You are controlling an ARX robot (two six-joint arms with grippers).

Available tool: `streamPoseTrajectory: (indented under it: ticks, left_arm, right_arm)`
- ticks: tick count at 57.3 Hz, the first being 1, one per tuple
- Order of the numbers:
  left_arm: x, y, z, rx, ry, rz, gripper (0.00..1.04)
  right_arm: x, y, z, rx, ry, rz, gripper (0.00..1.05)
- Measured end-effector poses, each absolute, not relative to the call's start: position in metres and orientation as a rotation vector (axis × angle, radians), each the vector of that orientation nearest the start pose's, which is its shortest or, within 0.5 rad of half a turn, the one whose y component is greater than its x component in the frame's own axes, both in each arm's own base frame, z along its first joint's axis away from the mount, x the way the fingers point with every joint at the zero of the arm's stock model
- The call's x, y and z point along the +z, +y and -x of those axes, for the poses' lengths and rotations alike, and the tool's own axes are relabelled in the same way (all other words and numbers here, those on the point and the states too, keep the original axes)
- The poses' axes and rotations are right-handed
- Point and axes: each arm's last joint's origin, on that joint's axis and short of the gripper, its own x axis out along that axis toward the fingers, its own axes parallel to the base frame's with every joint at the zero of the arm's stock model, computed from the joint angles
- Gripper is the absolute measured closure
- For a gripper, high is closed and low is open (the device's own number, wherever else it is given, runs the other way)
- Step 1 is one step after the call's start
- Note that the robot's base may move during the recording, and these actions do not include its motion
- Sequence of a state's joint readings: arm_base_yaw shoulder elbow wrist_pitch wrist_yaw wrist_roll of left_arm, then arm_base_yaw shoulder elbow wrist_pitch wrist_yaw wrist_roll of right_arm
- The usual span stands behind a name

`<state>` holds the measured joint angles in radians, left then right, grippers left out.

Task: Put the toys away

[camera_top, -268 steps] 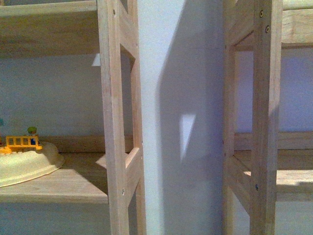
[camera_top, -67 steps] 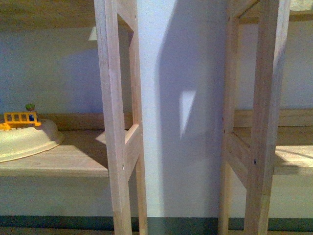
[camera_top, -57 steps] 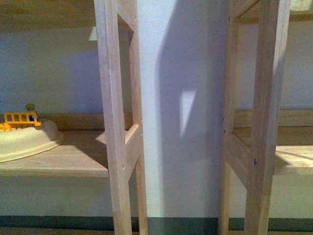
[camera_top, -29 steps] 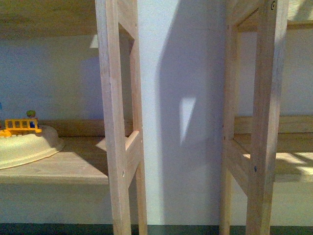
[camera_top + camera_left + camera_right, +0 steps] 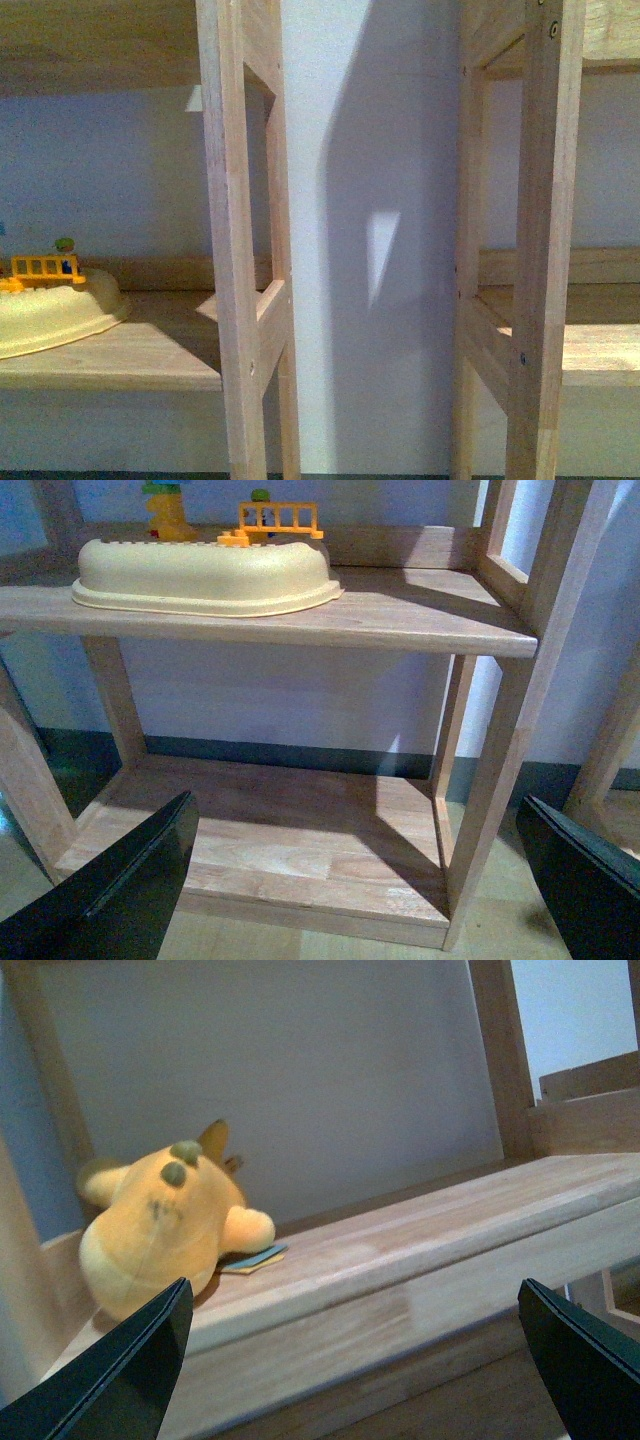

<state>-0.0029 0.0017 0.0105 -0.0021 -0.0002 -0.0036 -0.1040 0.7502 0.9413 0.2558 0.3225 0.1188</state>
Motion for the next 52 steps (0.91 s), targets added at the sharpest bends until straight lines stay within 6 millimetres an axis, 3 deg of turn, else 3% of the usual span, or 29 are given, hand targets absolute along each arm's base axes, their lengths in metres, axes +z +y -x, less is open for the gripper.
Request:
streamPoseTrajectory:
  ticks: [10,19,26,40,52]
  left_arm:
    - [0.167,0.000,-0.097,-0.003,-0.007,0.004,0.06]
    - [0.167,0.000,-0.097,-0.003,-0.007,0.004,0.06]
    - [0.167,0.000,-0.097,-0.003,-0.007,0.004,0.06]
    - [0.167,0.000,-0.097,-0.003,-0.007,0.004,0.06]
    - [0.167,0.000,-0.097,-0.003,-0.007,0.004,0.06]
  right_arm:
    - [0.371,0.004,-0.097,-0.351,-0.476,-0.190,0.07]
    - [0.336,0.019,-0.096,-0.324,-0.444,-0.227,0.07]
    - [0.290,0.027,-0.100,-0.334,-0.328,-0.222,0.07]
    - [0.245,0.026,-0.099,-0.401,-0.235,-0.206,0.07]
    - [0.242,0.026,-0.099,-0.398,-0.233,-0.216,0.07]
